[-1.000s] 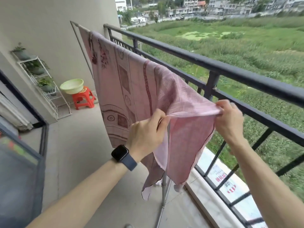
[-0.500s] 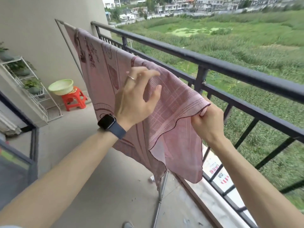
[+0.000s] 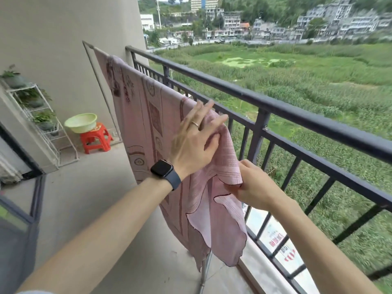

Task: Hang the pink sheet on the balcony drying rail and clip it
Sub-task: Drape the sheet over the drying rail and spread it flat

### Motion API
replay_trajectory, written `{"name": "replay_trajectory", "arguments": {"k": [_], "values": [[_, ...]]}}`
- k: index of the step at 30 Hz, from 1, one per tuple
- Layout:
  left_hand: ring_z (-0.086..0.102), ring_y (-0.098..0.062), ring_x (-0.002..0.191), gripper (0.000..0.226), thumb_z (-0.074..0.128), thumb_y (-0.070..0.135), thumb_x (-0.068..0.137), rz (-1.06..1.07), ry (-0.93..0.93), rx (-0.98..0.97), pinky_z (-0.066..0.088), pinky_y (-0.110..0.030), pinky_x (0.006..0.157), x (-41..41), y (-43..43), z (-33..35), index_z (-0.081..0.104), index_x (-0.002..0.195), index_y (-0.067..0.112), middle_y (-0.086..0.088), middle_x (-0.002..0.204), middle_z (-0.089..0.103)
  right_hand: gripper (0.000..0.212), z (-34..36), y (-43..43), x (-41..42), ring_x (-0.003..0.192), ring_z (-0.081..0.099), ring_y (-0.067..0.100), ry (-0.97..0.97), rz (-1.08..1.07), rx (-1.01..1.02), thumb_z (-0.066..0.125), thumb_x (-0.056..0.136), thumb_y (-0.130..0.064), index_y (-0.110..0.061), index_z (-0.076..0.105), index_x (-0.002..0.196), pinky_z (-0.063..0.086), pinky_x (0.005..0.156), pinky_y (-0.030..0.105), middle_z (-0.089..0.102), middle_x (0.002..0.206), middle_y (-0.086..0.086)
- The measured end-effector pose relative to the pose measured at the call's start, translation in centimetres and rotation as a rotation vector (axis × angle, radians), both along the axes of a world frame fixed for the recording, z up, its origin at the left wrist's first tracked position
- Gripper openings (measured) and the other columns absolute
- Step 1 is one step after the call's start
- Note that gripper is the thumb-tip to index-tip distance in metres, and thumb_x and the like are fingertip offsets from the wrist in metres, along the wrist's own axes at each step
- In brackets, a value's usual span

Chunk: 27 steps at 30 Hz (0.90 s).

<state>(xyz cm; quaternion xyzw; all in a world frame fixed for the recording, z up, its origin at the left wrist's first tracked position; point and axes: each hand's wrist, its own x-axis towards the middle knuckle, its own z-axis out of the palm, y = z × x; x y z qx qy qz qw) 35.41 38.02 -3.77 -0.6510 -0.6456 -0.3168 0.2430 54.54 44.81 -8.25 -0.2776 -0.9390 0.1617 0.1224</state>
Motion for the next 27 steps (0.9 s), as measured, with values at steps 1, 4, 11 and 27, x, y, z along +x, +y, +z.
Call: {"name": "replay_trajectory", "arguments": {"k": [1, 4, 11, 27], "values": [[0.027, -0.027, 0.146, 0.05, 0.053, 0.024, 0.094, -0.013, -0.028, 0.001, 0.033, -0.041, 0.115, 0.1, -0.9, -1.2, 0.048, 0.144, 0.027, -0.007, 0.159, 0.028, 0.028, -0.6, -0.5, 0.0, 0.093, 0.054, 0.018, 0.027, -0.054, 0.007, 0.052, 0.084, -0.053, -0.034, 0.042, 0.103, 0.051, 0.075, 0.041, 0.051, 0.094, -0.011], [0.042, -0.025, 0.135, 0.061, 0.059, 0.017, 0.088, -0.022, -0.201, -0.069, 0.043, -0.036, 0.106, -0.2, -4.3, -6.3, 0.045, 0.146, 0.027, -0.005, 0.156, 0.032, 0.031, -4.5, -3.5, -0.3, 0.078, 0.056, 0.016, 0.067, -0.195, 0.021, 0.052, 0.087, -0.059, -0.031, 0.038, 0.089, 0.05, 0.066, 0.037, 0.048, 0.083, -0.018], [0.054, -0.022, 0.12, 0.051, 0.059, 0.021, 0.083, 0.152, -0.35, -0.592, 0.049, -0.036, 0.097, -5.9, -11.8, -20.4, 0.055, 0.132, 0.034, 0.002, 0.14, 0.051, 0.03, -14.4, -11.4, -6.4, 0.101, 0.062, 0.019, -0.141, -0.021, -0.243, 0.046, 0.088, -0.05, -0.035, 0.05, 0.114, 0.053, 0.076, 0.037, 0.06, 0.111, -0.015], [0.039, -0.02, 0.136, 0.049, 0.049, 0.03, 0.093, 0.533, -0.486, -0.613, 0.033, -0.033, 0.108, -43.1, -20.7, -16.7, 0.045, 0.142, 0.033, 0.006, 0.15, 0.042, 0.028, -8.1, -13.5, -45.2, 0.12, 0.05, 0.02, 0.031, 0.148, 0.009, 0.057, 0.094, -0.028, -0.033, 0.063, 0.12, 0.049, 0.084, 0.034, 0.063, 0.124, -0.015]]}}
